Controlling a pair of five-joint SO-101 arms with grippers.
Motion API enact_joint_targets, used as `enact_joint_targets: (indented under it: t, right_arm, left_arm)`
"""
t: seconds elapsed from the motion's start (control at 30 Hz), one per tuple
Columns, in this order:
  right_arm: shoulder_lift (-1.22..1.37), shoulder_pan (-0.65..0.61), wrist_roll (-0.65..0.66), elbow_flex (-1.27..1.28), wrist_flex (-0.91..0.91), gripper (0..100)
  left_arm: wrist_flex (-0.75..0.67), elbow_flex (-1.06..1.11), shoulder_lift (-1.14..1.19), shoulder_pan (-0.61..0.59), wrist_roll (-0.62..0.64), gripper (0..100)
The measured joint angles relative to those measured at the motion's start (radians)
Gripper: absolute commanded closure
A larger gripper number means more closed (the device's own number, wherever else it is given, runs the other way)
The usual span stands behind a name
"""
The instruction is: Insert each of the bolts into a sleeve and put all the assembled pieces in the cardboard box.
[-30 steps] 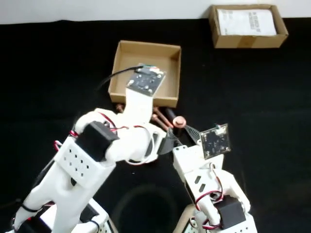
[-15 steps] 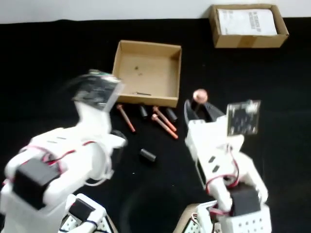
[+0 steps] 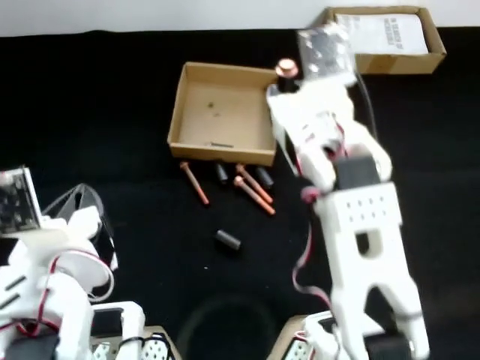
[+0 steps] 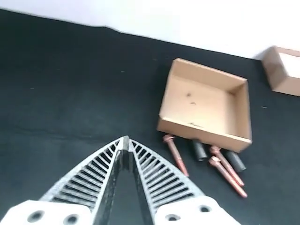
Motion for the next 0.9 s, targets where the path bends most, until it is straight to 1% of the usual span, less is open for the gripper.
enact_joint_targets:
  t: [0.23, 0.33, 0.5, 0.63, 0.73, 0.83, 0.9]
  right_arm:
    - [0.31, -0.026, 0.245, -0.262, 0.0, 99.1]
    - [0.422, -0.051, 0.339, -0.327, 0.0, 99.1]
    - [0.577, -0.081, 0.52, -0.384, 0.0, 99.1]
    - [0.686, -0.1, 0.675, -0.439, 0.0, 99.1]
    - [0.779, -0.104, 0.743, -0.483, -0.003, 99.1]
    - [0.879, -0.104, 0.761, -0.537, -0.006, 99.1]
    - [0.944, -0.104, 0.766, -0.575, -0.006, 99.1]
  left_arm:
    - [-0.123, 0.396, -0.359, -0.086, -0.002, 99]
    - [-0.16, 0.493, -0.374, -0.117, -0.002, 99]
    - [-0.173, 0.609, -0.385, -0.15, 0.0, 99]
    - [-0.239, 0.749, -0.387, -0.172, 0.0, 99]
    - [-0.374, 0.884, -0.387, -0.241, 0.008, 99]
    - [-0.546, 1.025, -0.387, -0.321, 0.052, 99]
    - [-0.638, 1.059, -0.384, -0.345, 0.095, 99]
